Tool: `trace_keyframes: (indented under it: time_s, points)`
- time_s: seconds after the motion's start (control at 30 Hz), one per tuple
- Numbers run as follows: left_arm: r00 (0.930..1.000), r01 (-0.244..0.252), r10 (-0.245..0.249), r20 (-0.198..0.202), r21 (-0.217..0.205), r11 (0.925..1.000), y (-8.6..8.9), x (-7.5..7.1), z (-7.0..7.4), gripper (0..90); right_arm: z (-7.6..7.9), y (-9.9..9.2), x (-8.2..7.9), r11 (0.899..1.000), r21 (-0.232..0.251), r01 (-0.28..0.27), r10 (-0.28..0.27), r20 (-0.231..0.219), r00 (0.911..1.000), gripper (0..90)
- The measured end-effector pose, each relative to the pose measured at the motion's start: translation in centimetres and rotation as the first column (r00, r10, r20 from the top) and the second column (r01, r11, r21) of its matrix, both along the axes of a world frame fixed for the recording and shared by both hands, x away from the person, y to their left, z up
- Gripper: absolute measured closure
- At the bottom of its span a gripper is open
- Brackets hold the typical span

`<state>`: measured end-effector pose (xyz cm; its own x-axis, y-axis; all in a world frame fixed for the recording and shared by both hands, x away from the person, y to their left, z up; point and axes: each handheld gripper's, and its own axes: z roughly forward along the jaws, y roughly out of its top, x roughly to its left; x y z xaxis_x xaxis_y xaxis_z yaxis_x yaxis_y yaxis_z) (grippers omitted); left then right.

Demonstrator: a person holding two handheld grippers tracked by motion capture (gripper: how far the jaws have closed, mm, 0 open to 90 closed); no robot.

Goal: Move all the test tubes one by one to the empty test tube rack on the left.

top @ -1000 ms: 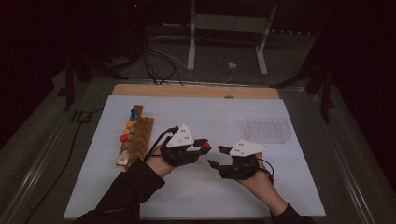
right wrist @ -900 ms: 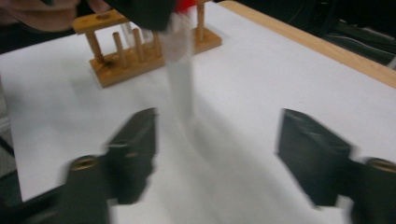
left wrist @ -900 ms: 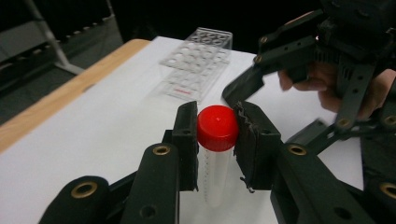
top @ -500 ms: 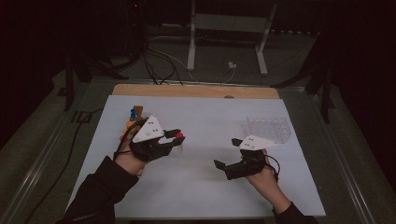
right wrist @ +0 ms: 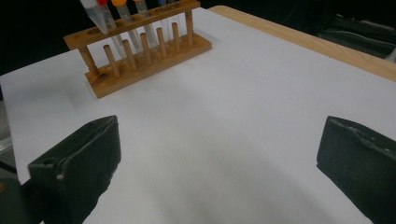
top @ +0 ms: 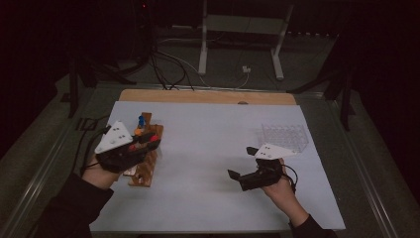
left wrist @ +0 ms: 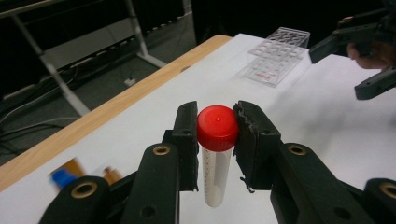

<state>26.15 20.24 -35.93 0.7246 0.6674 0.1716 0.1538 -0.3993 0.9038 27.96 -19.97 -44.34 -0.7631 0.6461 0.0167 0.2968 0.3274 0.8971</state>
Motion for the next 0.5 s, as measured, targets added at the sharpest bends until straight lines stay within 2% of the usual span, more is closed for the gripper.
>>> trace_keyframes:
  time_s: [0.23, 0.37, 0.5]
  points:
    - [0.9957, -0.093, 0.093, 0.006, 0.001, 0.9957, 3.4, -0.9, -0.2, 71.8, 0.0, -0.1, 0.1, 1.0, 0.006, 0.0, 0.0, 0.004, 1.0, 0.0]
    - [0.9901, -0.14, 0.141, -0.005, 0.011, 0.99, 4.8, -1.0, -0.9, 71.8, 0.0, -0.1, 0.1, 1.0, 0.004, 0.005, -0.005, 0.003, 1.0, 0.0]
    - [0.9843, -0.176, 0.175, -0.018, -0.013, 0.9844, 5.7, -0.7, -1.9, 71.8, 0.0, -0.1, 0.1, 1.0, 0.001, 0.0, 0.0, 0.003, 1.0, 0.0]
